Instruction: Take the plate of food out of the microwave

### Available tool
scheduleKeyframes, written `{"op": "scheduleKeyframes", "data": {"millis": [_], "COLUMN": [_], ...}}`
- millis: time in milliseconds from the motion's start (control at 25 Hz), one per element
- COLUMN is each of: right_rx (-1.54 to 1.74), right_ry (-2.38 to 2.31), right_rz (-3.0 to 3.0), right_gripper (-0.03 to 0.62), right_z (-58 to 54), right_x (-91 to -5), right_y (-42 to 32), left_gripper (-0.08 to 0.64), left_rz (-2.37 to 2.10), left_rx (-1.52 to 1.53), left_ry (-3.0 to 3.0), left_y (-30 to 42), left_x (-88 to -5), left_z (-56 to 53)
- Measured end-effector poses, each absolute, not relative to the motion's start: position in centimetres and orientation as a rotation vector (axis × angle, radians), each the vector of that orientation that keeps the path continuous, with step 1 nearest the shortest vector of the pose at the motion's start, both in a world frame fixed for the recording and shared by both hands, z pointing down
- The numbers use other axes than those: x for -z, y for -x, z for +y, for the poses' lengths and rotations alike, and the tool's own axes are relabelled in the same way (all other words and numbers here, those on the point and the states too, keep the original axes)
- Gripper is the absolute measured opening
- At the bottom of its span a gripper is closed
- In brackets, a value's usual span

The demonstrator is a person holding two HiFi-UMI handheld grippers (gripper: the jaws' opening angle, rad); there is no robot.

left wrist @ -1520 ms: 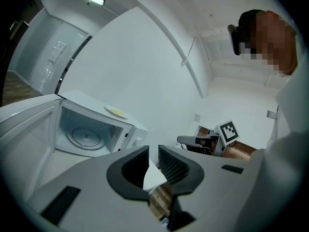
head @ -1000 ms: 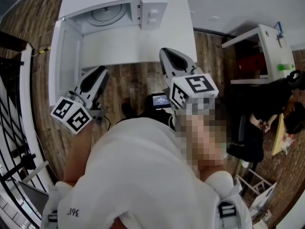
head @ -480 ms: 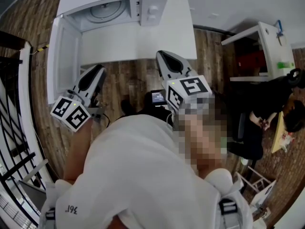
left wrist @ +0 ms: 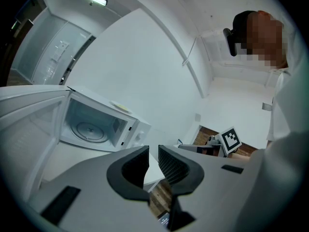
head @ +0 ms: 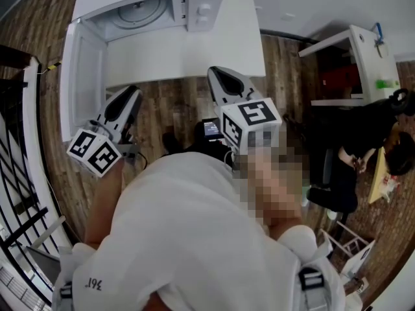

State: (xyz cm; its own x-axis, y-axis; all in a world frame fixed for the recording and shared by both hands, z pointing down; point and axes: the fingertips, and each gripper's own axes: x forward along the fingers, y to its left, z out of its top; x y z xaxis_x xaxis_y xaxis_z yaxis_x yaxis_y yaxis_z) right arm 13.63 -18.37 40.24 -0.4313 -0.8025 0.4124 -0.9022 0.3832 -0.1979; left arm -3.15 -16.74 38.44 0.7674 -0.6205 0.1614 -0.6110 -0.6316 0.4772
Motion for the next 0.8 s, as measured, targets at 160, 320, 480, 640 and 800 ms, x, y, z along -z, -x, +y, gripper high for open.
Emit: {"op": "scheduleKeyframes", "data": {"millis": [160,320,480,640,800], "right_rx": [-0.577,-0.59,-0.619,-0.631,-0.62], "right_ry": [-1.503,-1.491,-1.491,-1.502,-1.502], "right_rz": [-2.399,-2.407,-2.421,-2.429,-2.436], "right_gripper": [0.002,0.002,0.002,0.002,0.0], "right_z": [-18.5,-18.3,-18.6,-19.1,-19.5], "right_x": [-40.2,-40.3,-40.2,-40.1,-39.7], "right_y": [-13.5,-13.5,-13.4,-13.4,-13.1], "left_gripper": [0.064,0.064,0.064,0.064,0.064], "left_rz": [-0.915,-0.907,-0.911,-0.915,-0.916], "left_rx": [0.023,0.02,0.023,0.025,0.026], "left_ry": [-2.449,-2.447,-2.441,-2.436,-2.43], "left_y": [2.9,2.6,2.9,3.1,3.4], "left_x": [-38.5,-38.7,-38.6,-38.5,-38.5], "left_z": [-16.7,-16.4,-16.7,-16.8,-16.9]}}
